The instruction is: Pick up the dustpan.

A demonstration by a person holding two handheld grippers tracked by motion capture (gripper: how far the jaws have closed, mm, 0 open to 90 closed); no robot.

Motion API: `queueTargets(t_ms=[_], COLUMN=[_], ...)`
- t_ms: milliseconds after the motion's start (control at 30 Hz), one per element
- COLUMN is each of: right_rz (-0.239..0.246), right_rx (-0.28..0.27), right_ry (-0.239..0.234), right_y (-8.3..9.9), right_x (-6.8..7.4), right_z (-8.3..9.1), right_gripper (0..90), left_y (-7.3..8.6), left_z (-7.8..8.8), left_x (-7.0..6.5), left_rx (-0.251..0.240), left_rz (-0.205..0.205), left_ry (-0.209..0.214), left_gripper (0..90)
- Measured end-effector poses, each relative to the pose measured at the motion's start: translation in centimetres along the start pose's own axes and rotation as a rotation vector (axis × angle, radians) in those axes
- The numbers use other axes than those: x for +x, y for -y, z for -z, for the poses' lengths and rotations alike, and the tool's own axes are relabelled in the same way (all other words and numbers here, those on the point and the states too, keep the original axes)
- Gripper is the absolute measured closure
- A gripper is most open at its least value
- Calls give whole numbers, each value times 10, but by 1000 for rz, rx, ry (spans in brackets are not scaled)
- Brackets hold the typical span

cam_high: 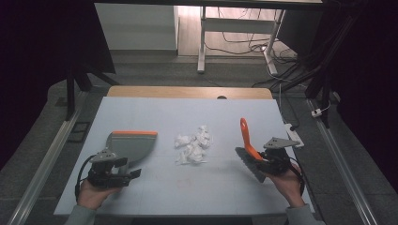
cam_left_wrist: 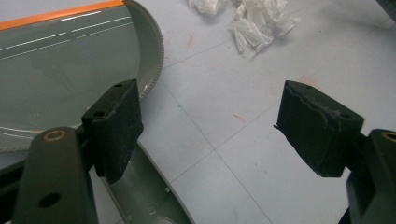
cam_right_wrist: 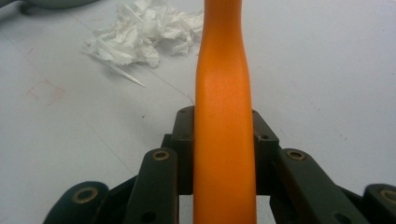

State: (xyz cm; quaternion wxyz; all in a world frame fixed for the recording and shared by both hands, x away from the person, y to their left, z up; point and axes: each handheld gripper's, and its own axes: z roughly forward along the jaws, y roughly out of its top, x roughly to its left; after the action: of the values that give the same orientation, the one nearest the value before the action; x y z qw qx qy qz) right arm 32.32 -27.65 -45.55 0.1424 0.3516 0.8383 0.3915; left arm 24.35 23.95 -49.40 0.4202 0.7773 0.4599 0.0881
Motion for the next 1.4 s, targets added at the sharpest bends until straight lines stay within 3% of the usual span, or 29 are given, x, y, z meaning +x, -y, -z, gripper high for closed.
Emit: queueTargets(t_ms=[967,1400], right_rz=[13,-8], right_rx=[-1,-14], right_ry=[9,-8], right_y=[0,2], right_x=[6,5], right_z=[1,4], right_gripper=[702,702], left_y=[-8,-30], left_z=[3,8], left_x=[-6,-20], left_rx=[1,48], left_rz=[-19,-9], left_ry=[4,-56], left_gripper=[235,229])
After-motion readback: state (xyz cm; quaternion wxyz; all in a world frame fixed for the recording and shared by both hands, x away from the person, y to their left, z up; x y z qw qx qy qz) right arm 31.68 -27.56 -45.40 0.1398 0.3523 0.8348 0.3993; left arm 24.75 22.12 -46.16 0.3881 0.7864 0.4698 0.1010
